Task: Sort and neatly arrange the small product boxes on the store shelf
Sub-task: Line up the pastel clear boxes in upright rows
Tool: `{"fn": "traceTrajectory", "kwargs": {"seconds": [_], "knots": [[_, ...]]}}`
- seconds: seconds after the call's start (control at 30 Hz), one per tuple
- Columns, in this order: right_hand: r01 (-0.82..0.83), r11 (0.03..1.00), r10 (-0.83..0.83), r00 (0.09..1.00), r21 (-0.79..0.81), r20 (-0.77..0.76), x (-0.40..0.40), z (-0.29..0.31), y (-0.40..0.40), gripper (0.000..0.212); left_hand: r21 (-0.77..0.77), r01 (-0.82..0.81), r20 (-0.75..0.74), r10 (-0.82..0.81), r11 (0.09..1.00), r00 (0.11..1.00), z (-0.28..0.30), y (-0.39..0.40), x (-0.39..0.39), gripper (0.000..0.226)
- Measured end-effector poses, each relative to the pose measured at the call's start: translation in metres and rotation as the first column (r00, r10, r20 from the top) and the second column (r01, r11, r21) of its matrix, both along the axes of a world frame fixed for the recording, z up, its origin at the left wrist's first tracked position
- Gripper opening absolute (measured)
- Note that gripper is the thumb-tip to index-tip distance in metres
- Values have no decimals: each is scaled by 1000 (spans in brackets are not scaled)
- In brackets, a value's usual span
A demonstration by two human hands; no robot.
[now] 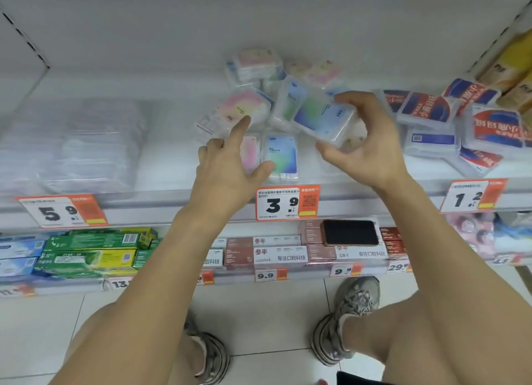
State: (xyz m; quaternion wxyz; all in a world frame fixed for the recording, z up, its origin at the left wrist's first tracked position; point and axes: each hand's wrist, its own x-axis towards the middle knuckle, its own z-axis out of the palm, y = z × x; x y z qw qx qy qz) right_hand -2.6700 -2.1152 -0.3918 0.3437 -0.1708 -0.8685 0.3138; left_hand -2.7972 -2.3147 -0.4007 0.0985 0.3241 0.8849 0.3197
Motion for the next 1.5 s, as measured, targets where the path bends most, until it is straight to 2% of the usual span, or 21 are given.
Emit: {"fn": "traceTrajectory", "kwargs": {"seconds": [0.07, 0.17, 0.23, 0.27, 0.33, 0.53, 0.73, 0.83, 0.93, 1.0, 1.1, 1.2, 1.33, 1.4, 1.5], "knots": [[-34, 999, 33, 998, -13, -55, 5, 2, -5, 65, -28, 19, 16, -19, 999, 1000, 1, 0, -6, 78], [-104, 983, 84, 988, -152, -128, 4, 3, -13, 73, -92, 37, -29, -40, 995, 999, 1, 1, -8, 67], [-143, 958, 99, 978, -249, -184, 0, 1, -19, 66, -98, 92, -223, -112, 991, 968, 0, 0, -8, 65], [-151, 943, 95, 976, -296, -196, -1, 0, -21, 61, -104, 140, -338, -168, 985, 926, 1, 0, -10, 65], [-141, 914, 78, 981, -381, -178, -2, -3, -21, 54, -116, 231, -421, -258, 966, 870, 3, 2, -12, 68], [-178, 881, 124, 981, -439, -150, 6, -11, -10, 45, -216, 324, -269, -375, 921, 887, -10, 31, -19, 82], [-165, 871, 119, 985, -463, -127, -10, -12, 3, 43, -80, 347, -134, -355, 935, 925, -1, 39, -38, 86], [-189, 813, 92, 976, -551, -198, -24, -10, 12, 43, 25, 307, -144, -301, 951, 943, 5, 40, -45, 98], [-254, 715, 18, 938, -651, -346, -27, -5, 17, 46, 64, 299, -210, -280, 952, 937, 9, 41, -43, 106], [-305, 672, -18, 904, -675, -426, -23, 2, 19, 53, 116, 290, -180, -267, 950, 947, 11, 39, -37, 102], [-336, 656, -27, 884, -676, -466, -16, 15, 19, 49, 239, 255, -135, -229, 937, 964, 15, 29, -30, 75], [-323, 718, 75, 916, -616, -393, -7, 23, 17, 44, 302, 221, -115, -194, 927, 974, 19, 13, -28, 60], [-337, 715, 271, 941, -612, -202, -5, 12, 3, 43, 284, 315, 38, -339, 906, 940, 19, -5, -26, 46], [-320, 733, 341, 936, -600, -83, -7, 5, -4, 44, 348, 288, 143, -354, 892, 924, 18, -11, -27, 43], [-319, 727, 427, 903, -608, 37, -7, 3, -9, 46, 375, 285, 176, -370, 882, 912, 19, -16, -25, 42]]}}
